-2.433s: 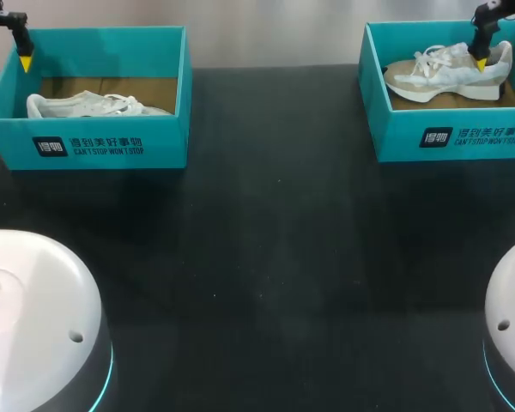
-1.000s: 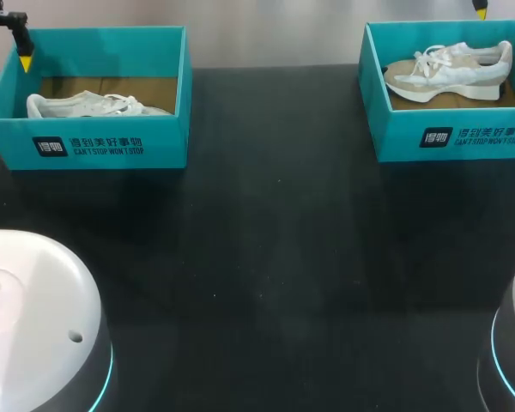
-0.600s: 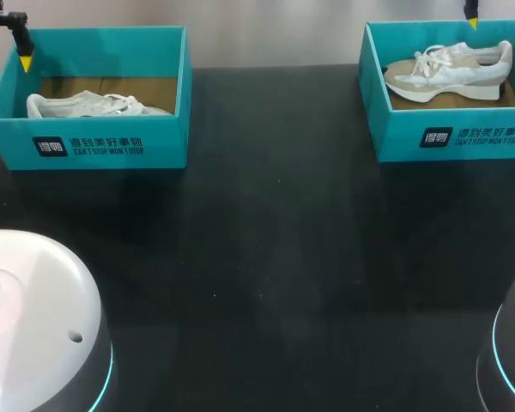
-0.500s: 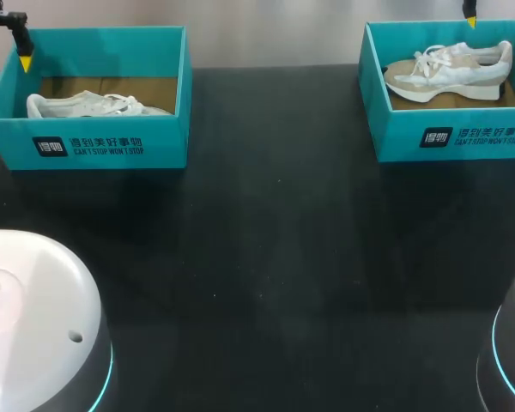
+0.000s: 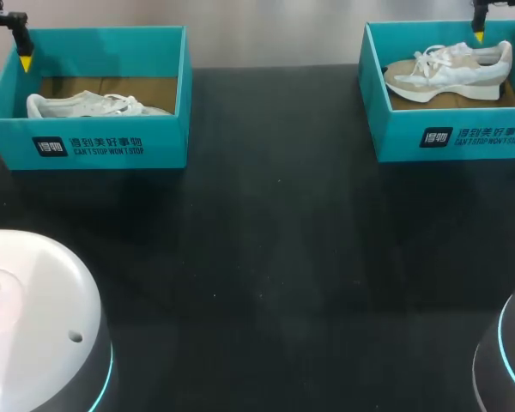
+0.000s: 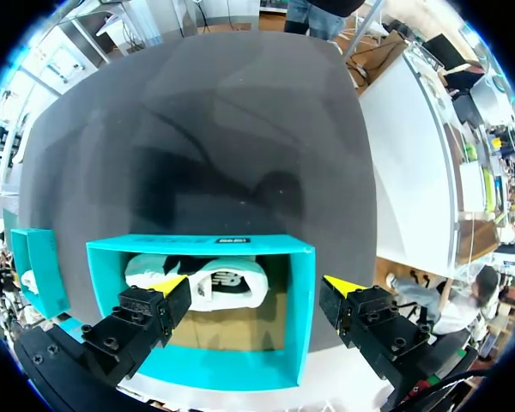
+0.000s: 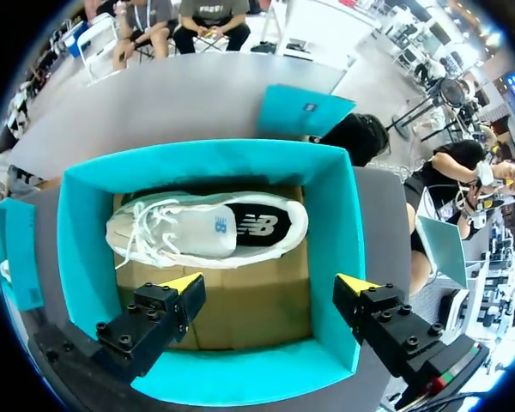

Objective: Take the shoe out of the shoebox, open the shoe tongue, remove and reinsert the insole, then place the shoe into the shoebox

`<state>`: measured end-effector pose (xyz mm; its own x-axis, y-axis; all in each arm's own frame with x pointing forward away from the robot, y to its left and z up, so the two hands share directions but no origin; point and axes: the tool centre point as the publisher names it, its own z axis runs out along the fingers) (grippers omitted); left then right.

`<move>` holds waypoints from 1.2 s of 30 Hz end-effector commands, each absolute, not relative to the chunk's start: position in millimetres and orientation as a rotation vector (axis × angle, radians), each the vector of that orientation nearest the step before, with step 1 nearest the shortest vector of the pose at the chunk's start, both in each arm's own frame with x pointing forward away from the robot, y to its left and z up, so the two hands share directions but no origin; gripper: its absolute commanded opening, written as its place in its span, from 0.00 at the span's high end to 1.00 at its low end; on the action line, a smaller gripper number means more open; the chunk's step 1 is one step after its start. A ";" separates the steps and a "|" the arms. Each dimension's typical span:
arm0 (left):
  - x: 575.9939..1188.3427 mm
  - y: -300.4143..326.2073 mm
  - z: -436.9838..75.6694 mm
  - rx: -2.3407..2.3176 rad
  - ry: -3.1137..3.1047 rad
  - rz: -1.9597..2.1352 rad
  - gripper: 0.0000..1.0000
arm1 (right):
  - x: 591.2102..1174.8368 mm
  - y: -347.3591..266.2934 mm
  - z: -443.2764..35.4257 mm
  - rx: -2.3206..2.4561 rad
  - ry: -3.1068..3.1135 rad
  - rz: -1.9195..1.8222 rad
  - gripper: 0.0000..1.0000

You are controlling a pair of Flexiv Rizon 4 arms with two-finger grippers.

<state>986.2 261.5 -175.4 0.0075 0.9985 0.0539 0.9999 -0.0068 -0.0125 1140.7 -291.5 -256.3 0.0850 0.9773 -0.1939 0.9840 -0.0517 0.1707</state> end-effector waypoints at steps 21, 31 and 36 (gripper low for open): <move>984.4 261.4 -175.2 -2.197 -2.181 -0.052 0.00 | 1186.4 -327.8 -316.0 2.164 1.924 -0.125 0.10; 984.4 261.4 -175.2 -2.197 -2.181 -0.052 0.00 | 1189.9 -341.5 -334.4 2.185 1.937 -0.142 0.33; 984.4 261.4 -175.2 -2.197 -2.181 -0.052 0.00 | 1192.6 -343.7 -344.3 2.196 1.959 -0.140 0.35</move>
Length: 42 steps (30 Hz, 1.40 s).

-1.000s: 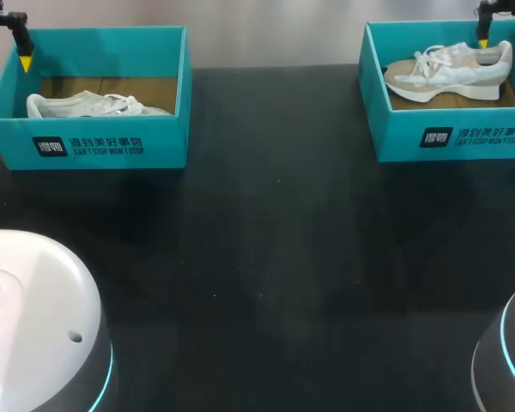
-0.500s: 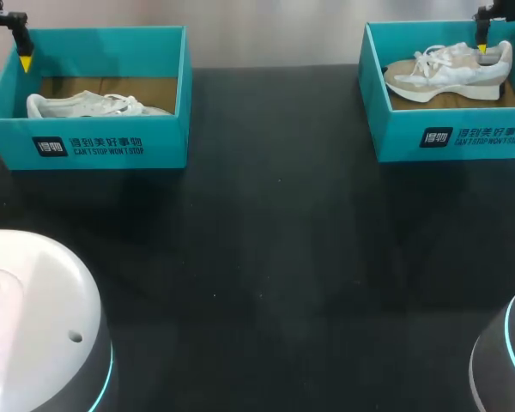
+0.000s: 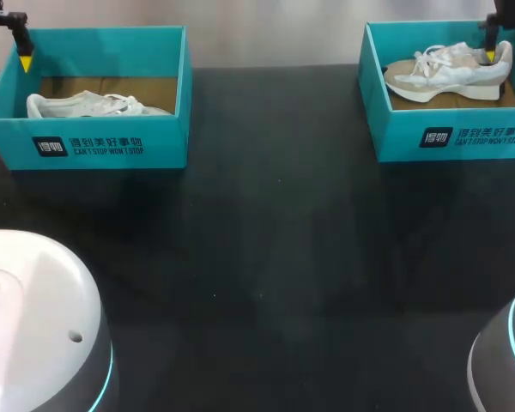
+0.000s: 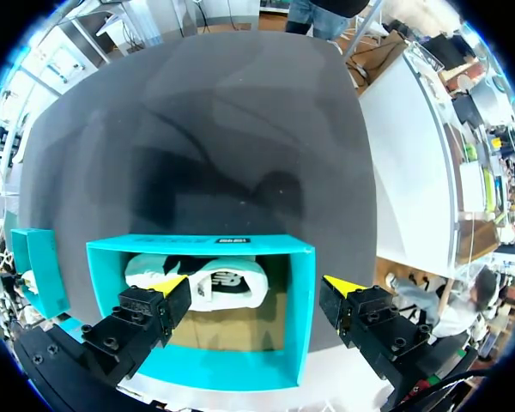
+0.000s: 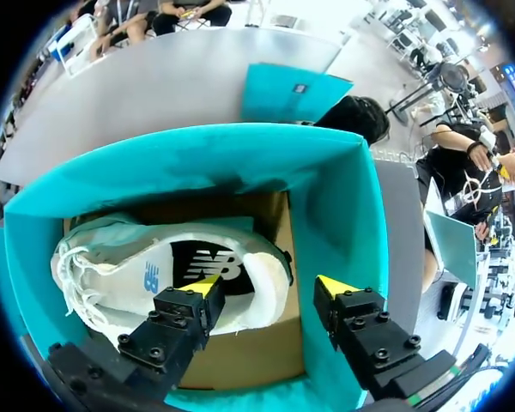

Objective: Take the shoe out of the shoebox, open the shoe tongue, remove and reinsert the insole, then place the shoe into the shoebox

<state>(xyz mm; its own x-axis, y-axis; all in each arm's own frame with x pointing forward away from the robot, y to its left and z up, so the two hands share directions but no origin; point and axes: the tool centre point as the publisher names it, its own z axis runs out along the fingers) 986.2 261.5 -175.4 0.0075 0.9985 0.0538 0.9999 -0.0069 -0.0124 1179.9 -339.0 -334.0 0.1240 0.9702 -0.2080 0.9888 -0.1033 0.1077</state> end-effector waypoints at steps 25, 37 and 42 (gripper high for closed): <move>984.4 261.4 -175.2 -2.197 -2.181 -0.052 0.00 | 1196.0 -356.4 -379.4 2.245 2.063 -0.137 0.28; 984.4 261.4 -175.2 -2.197 -2.181 -0.052 0.00 | 1194.6 -351.0 -392.5 2.267 2.109 -0.114 0.23; 984.4 261.4 -175.2 -2.197 -2.181 -0.052 0.00 | 1195.1 -347.5 -396.2 2.270 2.130 -0.123 0.33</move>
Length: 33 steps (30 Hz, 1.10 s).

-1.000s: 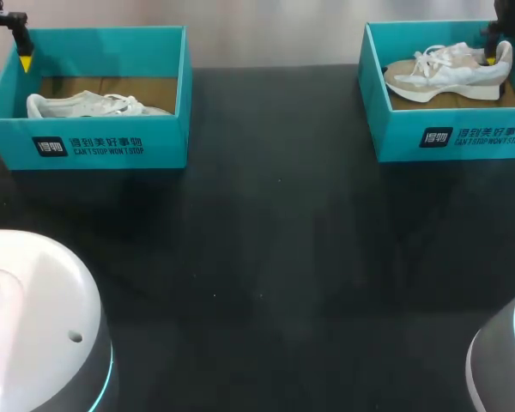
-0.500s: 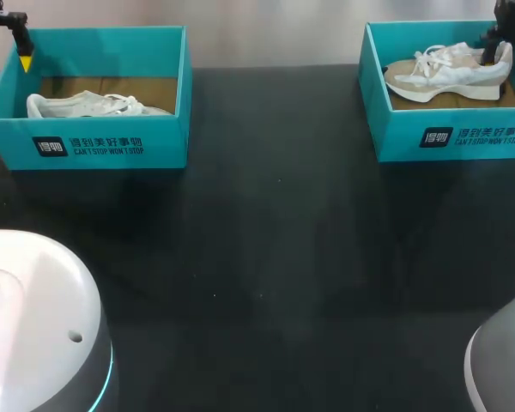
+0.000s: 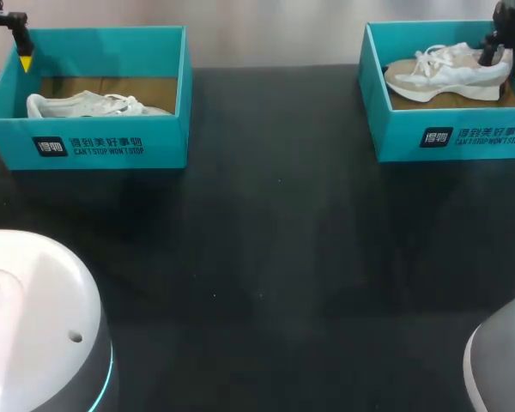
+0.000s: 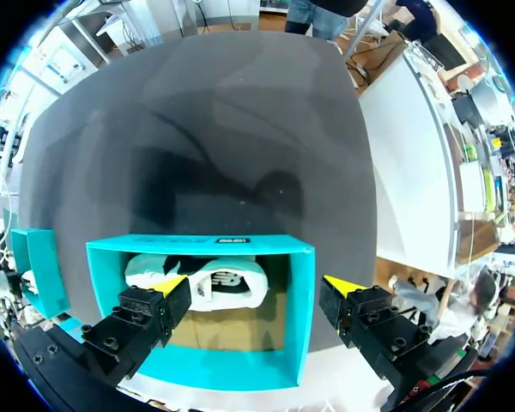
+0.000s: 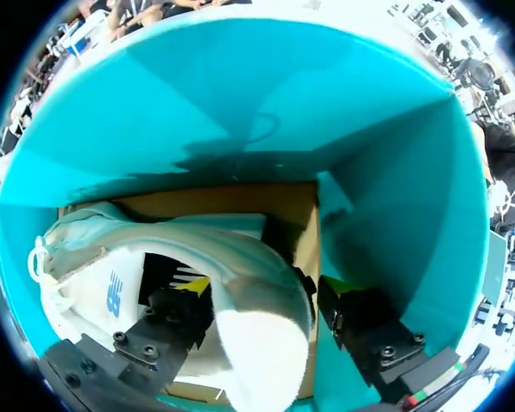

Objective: Take the shoe out of the shoebox, open the shoe tongue, remove and reinsert the insole, then place the shoe into the shoebox

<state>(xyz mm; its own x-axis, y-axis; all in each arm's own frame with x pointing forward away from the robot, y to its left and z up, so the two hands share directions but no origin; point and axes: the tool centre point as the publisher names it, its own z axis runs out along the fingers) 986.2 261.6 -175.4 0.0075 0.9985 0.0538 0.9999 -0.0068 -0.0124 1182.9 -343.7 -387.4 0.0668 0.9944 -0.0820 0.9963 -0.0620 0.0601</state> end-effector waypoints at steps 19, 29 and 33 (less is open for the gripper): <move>984.4 261.4 -175.2 -2.197 -2.181 -0.052 0.00 | 1195.9 -333.9 -385.2 2.252 2.141 -0.183 1.00; 984.4 261.4 -175.2 -2.197 -2.181 -0.052 0.00 | 1187.6 -335.8 -341.7 2.267 2.036 -0.204 1.00; 984.4 261.4 -175.2 -2.197 -2.181 -0.052 0.00 | 1179.4 -333.8 -319.9 2.285 1.979 -0.209 1.00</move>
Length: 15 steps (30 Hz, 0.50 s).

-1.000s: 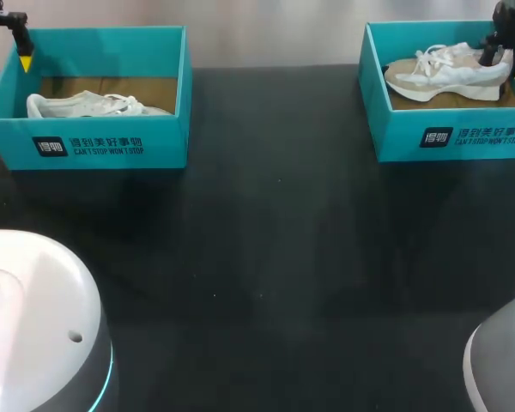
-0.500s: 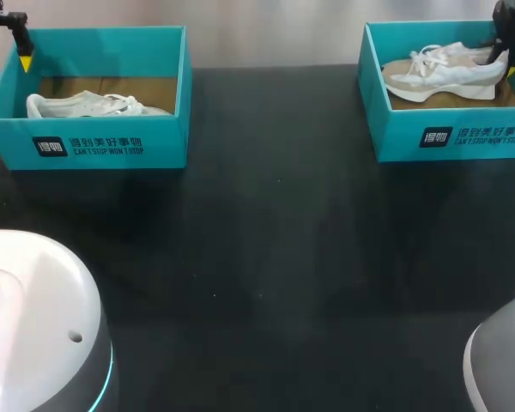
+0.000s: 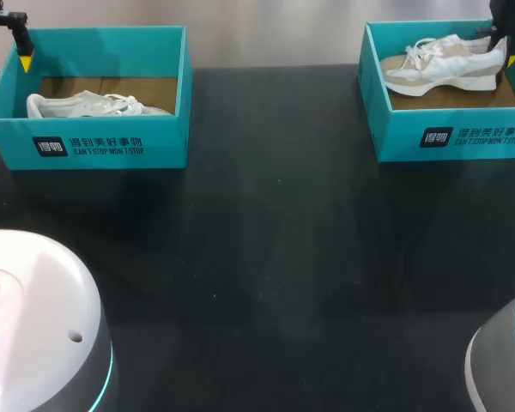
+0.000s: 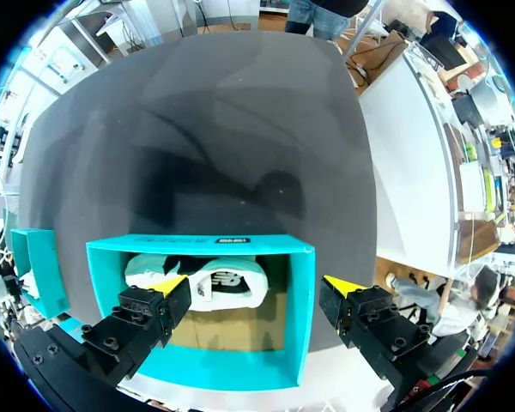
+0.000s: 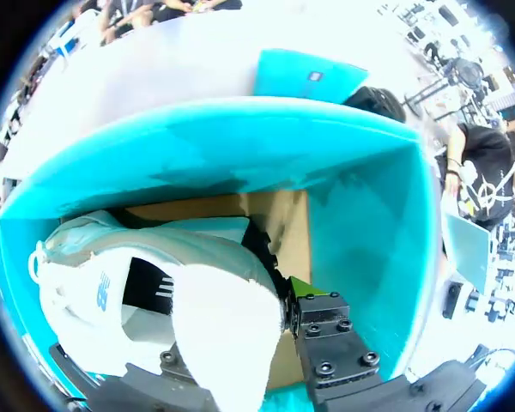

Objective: Take the shoe out of the shoebox, open the shoe tongue, remove and reinsert the insole, then place the shoe into the shoebox

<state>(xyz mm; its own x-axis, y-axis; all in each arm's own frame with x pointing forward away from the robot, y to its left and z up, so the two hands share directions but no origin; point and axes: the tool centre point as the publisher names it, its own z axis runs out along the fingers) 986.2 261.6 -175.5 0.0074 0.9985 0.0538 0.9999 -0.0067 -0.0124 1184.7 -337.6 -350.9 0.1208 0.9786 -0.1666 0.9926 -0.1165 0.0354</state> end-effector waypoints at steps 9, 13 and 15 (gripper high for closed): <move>984.4 261.4 -175.2 -2.197 -2.181 -0.052 0.00 | 1164.6 -334.1 -285.0 2.257 1.905 -0.182 1.00; 984.4 261.4 -175.2 -2.197 -2.181 -0.052 0.00 | 1160.1 -331.5 -277.0 2.229 1.896 -0.183 1.00; 984.4 261.4 -175.2 -2.197 -2.181 -0.052 0.00 | 1157.6 -330.0 -273.8 2.211 1.895 -0.188 1.00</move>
<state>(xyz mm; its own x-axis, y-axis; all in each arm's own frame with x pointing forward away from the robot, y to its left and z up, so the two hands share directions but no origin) 986.2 261.6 -175.4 0.0075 0.9985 0.0539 0.9999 -0.0068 -0.0124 1176.8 -338.3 -285.8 0.1579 0.9600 -0.2313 0.9873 -0.1577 0.0193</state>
